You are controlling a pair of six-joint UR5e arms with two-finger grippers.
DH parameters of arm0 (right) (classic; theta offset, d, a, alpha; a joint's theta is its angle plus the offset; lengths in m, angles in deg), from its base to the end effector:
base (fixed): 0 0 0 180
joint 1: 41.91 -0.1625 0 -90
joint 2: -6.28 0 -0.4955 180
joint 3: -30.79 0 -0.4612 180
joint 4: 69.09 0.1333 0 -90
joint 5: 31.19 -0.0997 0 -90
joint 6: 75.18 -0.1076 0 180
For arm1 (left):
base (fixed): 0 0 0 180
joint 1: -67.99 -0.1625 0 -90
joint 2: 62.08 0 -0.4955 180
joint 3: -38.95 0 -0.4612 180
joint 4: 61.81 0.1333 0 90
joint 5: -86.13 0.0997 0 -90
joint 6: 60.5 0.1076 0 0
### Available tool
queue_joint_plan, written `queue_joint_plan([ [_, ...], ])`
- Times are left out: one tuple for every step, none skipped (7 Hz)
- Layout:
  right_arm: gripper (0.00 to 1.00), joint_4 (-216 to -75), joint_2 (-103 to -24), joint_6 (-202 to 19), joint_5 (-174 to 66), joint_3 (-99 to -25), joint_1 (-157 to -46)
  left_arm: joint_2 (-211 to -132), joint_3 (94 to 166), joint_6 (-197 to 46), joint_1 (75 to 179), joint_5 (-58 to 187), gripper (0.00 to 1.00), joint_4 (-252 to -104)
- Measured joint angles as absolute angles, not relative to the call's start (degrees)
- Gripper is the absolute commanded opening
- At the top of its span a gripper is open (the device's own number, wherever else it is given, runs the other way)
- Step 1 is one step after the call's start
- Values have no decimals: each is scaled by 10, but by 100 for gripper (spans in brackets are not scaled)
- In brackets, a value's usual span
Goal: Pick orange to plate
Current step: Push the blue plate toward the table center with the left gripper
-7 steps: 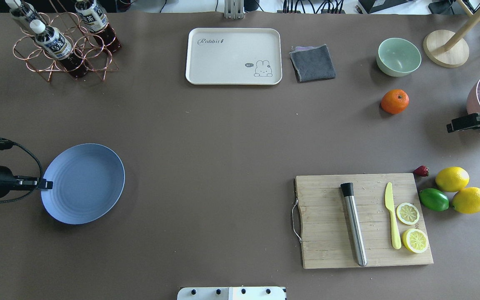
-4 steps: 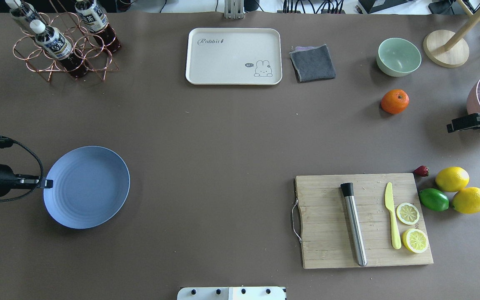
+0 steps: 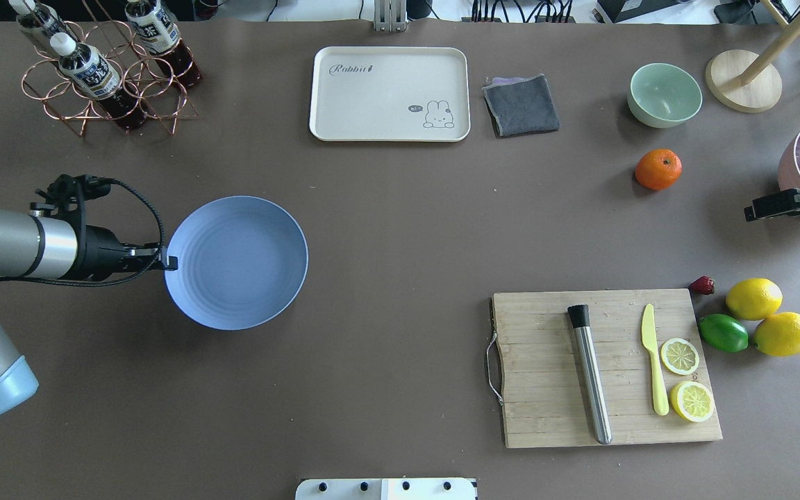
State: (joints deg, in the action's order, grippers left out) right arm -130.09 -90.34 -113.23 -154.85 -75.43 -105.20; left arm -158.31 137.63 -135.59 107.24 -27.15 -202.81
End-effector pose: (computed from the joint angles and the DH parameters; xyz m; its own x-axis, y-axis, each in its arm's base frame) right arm -0.1731 -0.5078 0.5856 0.6796 -0.1076 0.7256 -0.0859 0.9707 0.2243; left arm 0.4307 -0.4691 0.4857 0.3831 -0.0078 -0.9237 0.2103 0.9744 0.0790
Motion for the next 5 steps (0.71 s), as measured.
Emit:
queue_joint_plan([
  [99,-1301,-903,-1133,-1549,-754,-1051,-1637,1374,-1366,1060,-270,0,-1974],
  [99,-1301,-903,-1133,-1549,-754,-1050,-1683,1374,-1376,1047,-262,0,-1923],
  [99,-1301,-903,-1133,-1549,-754,-1049,-1731,1370,-1387,1024,-236,0,-1870],
  [99,-1301,-903,-1133,-1549,-754,-1049,-1766,1359,-1392,1003,-210,0,-1835],
  [99,-1301,-902,-1133,-1549,-754,-1048,-1785,1343,-1393,992,-195,0,-1822],
])
